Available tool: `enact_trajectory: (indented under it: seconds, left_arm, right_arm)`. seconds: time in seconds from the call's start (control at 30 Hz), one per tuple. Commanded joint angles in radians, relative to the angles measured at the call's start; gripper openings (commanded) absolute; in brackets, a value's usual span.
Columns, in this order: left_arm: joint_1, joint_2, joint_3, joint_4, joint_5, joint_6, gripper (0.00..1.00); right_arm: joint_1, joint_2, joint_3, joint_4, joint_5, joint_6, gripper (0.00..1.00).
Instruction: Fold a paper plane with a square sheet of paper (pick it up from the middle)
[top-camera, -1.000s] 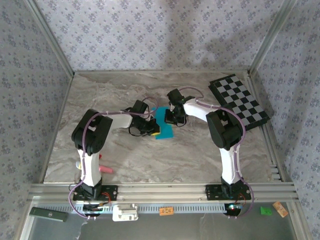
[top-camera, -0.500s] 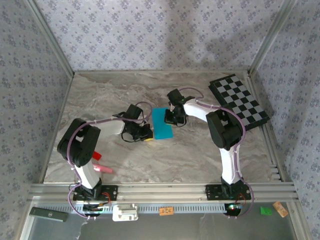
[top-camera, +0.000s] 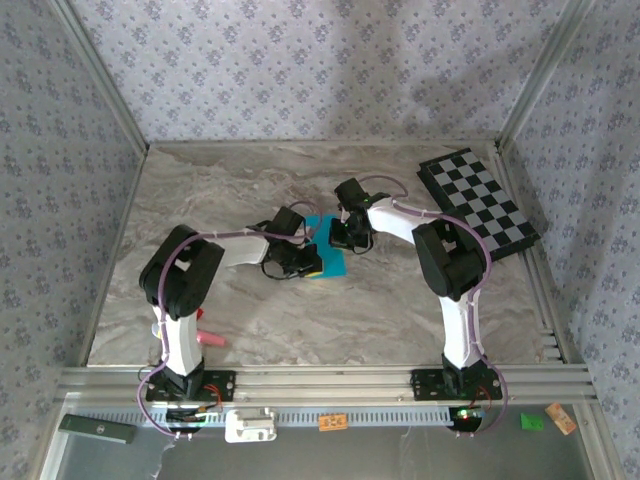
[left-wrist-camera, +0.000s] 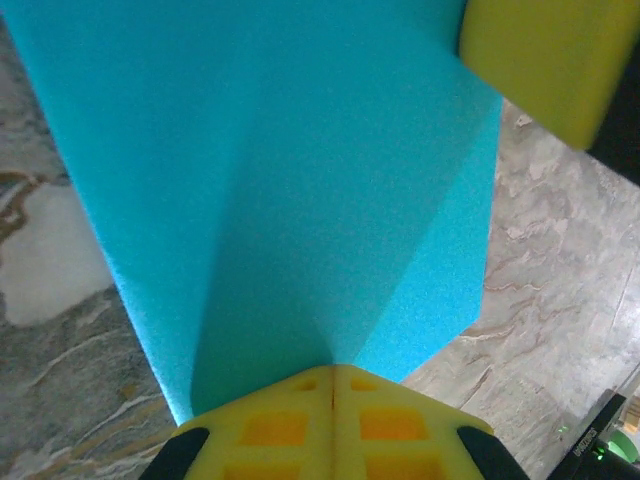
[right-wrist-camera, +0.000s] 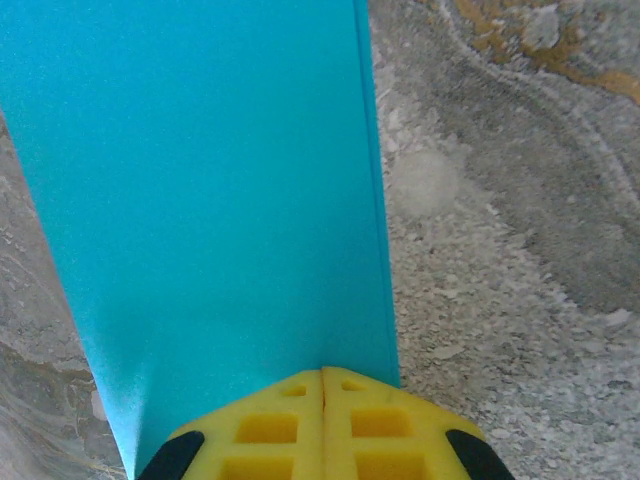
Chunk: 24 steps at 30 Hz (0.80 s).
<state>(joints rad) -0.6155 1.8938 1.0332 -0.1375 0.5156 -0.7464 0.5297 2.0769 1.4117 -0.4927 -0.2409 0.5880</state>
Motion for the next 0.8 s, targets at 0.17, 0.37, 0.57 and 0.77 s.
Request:
enact_trajectory:
  seconds: [0.17,0.37,0.57,0.77]
  left_arm:
    - [0.001,-0.106,-0.184,-0.086,-0.034,0.027,0.06]
    - [0.017,-0.246,-0.183,-0.052,-0.015,-0.001,0.13]
    - [0.07,-0.291,-0.151,0.108,-0.041,-0.056,0.26]
    - [0.1,-0.201,-0.058,0.178,-0.085,-0.134,0.33]
  right_arm:
    - [-0.004,0.122,-0.1,-0.14,0.11,0.024,0.03]
    - [0.036,0.052,-0.101,-0.112,0.073,0.033,0.04]
    - [0.052,-0.06,-0.043,-0.026,0.037,0.06,0.07]
    - [0.007,-0.238,-0.106,0.109,-0.007,0.099,0.24]
